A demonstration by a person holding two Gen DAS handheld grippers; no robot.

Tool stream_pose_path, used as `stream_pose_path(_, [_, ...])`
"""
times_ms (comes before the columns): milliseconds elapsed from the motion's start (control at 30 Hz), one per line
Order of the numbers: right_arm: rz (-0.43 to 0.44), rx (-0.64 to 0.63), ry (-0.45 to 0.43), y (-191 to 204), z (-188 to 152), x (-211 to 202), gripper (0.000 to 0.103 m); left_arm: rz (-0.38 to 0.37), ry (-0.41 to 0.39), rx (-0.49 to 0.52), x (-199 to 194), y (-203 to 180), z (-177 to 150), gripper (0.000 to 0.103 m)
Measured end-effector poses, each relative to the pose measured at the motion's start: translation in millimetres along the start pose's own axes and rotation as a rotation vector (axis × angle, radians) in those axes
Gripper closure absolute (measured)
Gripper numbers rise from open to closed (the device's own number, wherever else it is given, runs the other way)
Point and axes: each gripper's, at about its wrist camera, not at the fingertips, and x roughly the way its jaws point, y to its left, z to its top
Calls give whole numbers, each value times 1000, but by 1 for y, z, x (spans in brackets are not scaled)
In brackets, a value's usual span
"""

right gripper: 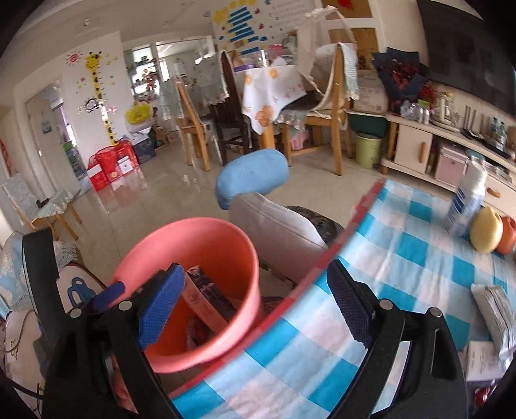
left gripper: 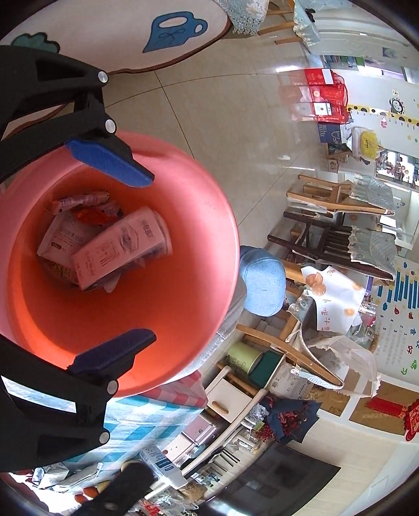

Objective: Collect trash
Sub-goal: 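Open both grippers to drop the packet and carton into the bucket, then move both tools back over the table toward the red snack bags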

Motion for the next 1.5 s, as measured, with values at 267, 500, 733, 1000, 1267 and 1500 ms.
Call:
stream_pose_path(267, [-76,-3,-12,-20,-31,-27,10,10,-30,71,-7,-19,-5,13])
stream_pose_path(500, [-127,-20,0,-29,-52,-45,6,-25,-41,134,-14,-42,-11,12])
stream_pose_path(733, [-167,-3,6,-46,-69,-63,5,-81,-37,175,-19,-60,-20,12])
stream_pose_path(1000, [-210,2,-7,-64,-85,-88,5,-150,-39,233,-27,-86,-35,12])
stream_pose_path(1267, [-252,-36,-38,-73,-99,-117,5,-186,-27,304,-36,-114,-52,12])
stream_pose_path(1500, [-276,-25,-50,-87,-115,-137,5,-225,-26,370,-47,-138,-69,12])
